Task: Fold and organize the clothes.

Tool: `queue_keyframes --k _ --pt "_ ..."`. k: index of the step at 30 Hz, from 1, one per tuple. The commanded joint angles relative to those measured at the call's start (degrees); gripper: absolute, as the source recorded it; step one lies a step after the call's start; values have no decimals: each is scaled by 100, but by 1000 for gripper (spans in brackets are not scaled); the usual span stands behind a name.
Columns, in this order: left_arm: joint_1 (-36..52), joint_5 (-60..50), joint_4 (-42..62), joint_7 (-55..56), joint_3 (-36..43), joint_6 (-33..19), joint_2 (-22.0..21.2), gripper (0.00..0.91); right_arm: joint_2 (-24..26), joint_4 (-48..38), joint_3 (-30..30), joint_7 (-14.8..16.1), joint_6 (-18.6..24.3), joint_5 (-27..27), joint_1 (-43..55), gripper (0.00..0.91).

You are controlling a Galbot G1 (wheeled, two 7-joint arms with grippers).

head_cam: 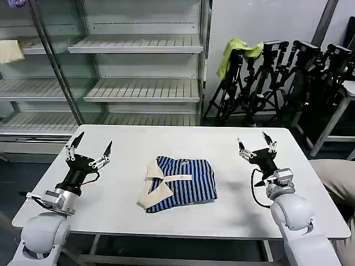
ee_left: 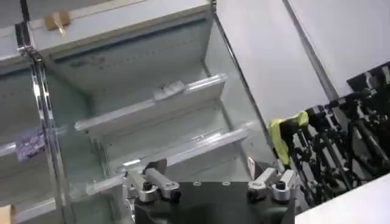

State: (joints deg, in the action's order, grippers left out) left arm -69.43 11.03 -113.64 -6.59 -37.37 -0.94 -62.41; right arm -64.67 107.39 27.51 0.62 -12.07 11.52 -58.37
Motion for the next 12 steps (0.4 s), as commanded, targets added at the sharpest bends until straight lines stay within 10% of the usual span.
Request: queue_keyframes --k 1,12 --pt "320 3 261 99 105 27 23 907 185 53 163 49 47 -26 -27 907" --pt "373 -6 282 447 518 107 186 907 174 536 543 83 62 -66 -703 907"
